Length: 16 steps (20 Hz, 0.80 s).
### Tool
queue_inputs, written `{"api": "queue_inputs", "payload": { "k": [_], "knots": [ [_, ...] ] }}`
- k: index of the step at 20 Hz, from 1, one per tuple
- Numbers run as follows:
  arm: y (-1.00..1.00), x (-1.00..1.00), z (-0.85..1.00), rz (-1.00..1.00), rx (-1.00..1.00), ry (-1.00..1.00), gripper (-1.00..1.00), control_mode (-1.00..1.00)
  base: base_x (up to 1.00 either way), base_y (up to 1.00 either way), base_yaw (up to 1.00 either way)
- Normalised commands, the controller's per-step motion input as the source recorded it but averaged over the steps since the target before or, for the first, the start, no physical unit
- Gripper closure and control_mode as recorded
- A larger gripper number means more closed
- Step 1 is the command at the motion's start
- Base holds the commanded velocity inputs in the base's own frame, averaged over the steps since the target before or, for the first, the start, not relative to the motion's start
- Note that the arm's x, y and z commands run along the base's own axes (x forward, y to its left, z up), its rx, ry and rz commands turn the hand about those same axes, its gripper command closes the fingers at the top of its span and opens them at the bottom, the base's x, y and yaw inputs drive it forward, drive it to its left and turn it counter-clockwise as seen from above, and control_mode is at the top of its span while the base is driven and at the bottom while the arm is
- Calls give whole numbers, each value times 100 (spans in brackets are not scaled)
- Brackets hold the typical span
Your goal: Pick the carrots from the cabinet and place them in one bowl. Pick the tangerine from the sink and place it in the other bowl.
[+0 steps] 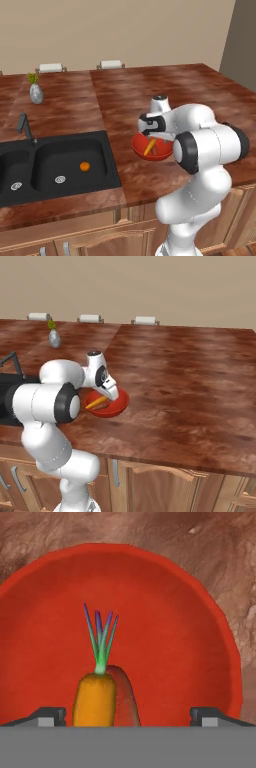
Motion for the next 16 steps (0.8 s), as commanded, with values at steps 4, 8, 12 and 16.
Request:
{"api": "queue_inputs", "payload": {
  "k": [4, 8, 12, 16],
  "knots": [
    [10, -10, 23, 4, 2, 0, -100, -100, 0, 0, 0],
    [5, -15, 24, 6, 0, 0, -100, -100, 0, 0, 0],
    [1, -17, 24, 6, 0, 10, -100, -100, 0, 0, 0],
    [0, -20, 18, 6, 0, 12, -100, -100, 0, 0, 0]
  ]
}}
